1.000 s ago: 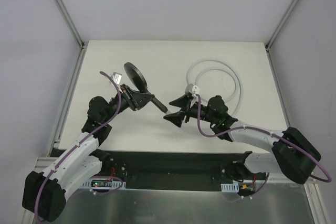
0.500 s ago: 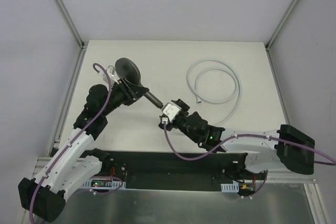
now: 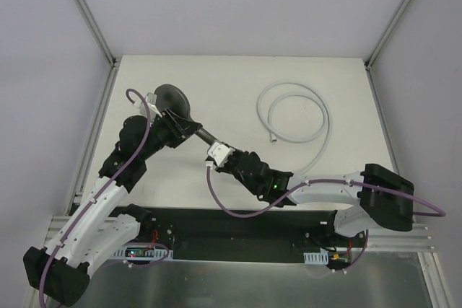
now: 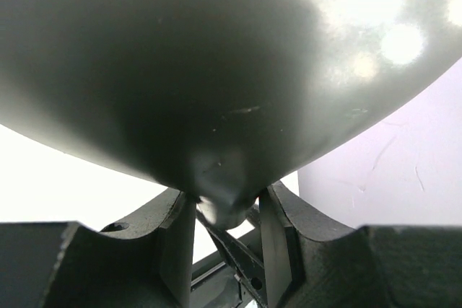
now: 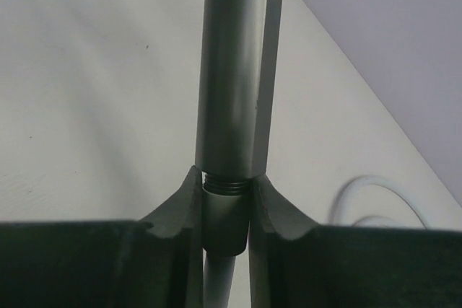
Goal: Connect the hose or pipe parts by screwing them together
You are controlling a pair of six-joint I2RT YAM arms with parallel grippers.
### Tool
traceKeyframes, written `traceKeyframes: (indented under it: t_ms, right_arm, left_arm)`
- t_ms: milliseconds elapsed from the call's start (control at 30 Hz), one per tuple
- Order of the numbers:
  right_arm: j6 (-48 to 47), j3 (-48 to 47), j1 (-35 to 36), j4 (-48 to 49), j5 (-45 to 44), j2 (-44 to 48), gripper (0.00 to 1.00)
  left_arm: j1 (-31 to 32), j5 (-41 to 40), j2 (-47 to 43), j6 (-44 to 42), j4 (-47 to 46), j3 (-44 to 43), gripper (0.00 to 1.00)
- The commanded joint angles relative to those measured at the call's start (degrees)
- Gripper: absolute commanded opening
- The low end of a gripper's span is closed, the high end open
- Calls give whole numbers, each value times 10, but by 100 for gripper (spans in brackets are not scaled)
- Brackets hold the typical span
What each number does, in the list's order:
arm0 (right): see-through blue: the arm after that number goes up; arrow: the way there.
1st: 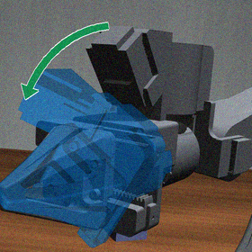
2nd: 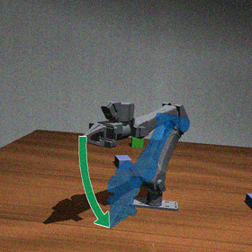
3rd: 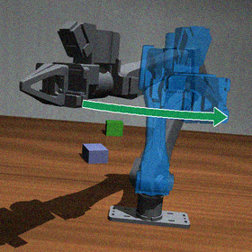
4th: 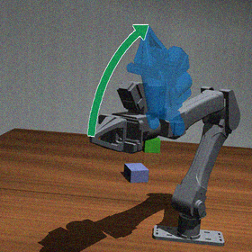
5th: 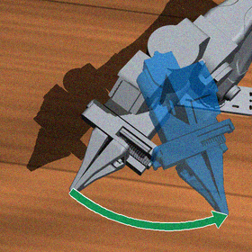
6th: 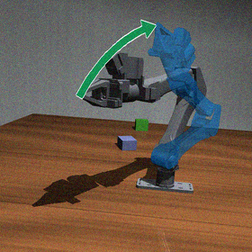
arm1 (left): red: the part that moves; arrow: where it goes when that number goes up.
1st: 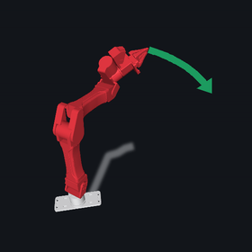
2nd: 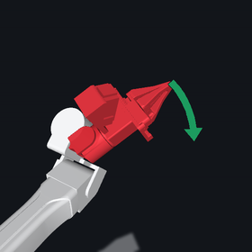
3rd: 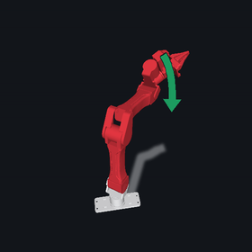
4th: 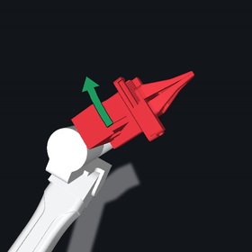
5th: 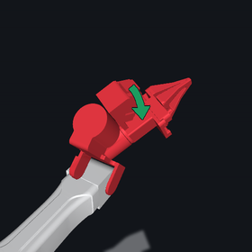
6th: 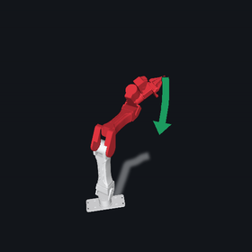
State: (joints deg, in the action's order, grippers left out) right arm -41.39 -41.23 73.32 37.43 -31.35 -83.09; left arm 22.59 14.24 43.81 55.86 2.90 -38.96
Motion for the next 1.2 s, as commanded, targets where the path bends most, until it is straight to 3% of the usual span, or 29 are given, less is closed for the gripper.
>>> traceKeyframes:
  t_ms: [0, 100, 167, 367, 500, 533, 567, 633, 667, 733, 800, 833, 900, 1033, 1167]
  right_arm:
    - [88, 12, -50, 2, 145, 56, 1]
    - [197, 26, -126, -6, 344, 81, 1]
    - [258, 34, -179, 10, 460, 80, 1]
    - [393, 67, -283, 141, 684, 45, 1]
    - [485, 87, -321, 229, 737, 15, 3]
    - [493, 86, -324, 229, 748, 7, 7]
    - [495, 85, -324, 228, 751, 5, 19]
    - [486, 96, -321, 224, 728, 21, 29]
    - [475, 114, -318, 219, 681, 33, 43]
    - [413, 131, -295, 182, 609, 80, 59]
    - [341, 145, -266, 143, 481, 113, 75]
    - [279, 150, -237, 122, 416, 135, 94]
    - [226, 151, -204, 107, 350, 153, 100]
    - [92, 126, -102, 64, 149, 164, 100]
    - [-2, 88, -43, 55, 39, 127, 95]
  left_arm:
    - [7, 45, -11, -57, -99, -16, 0]
    - [7, 122, 0, -79, -187, 29, 0]
    - [8, 180, 10, -100, -316, 70, 0]
    - [7, 238, 37, -132, -483, 132, 0]
    - [7, 233, 38, -150, -541, 160, 0]
    - [7, 218, 39, -154, -540, 160, 0]
    - [7, 207, 39, -154, -513, 158, 0]
    - [7, 184, 41, -151, -468, 137, 0]
    - [8, 161, 42, -144, -451, 130, 0]
    - [7, 140, 40, -130, -390, 108, 0]
    - [8, 97, 37, -118, -308, 81, 0]
    - [7, 79, 36, -111, -286, 74, 0]
    - [8, 41, 32, -88, -219, 50, 0]
    - [8, 2, 26, -42, -136, 14, 0]
    - [8, -15, 13, 0, -98, -3, 0]
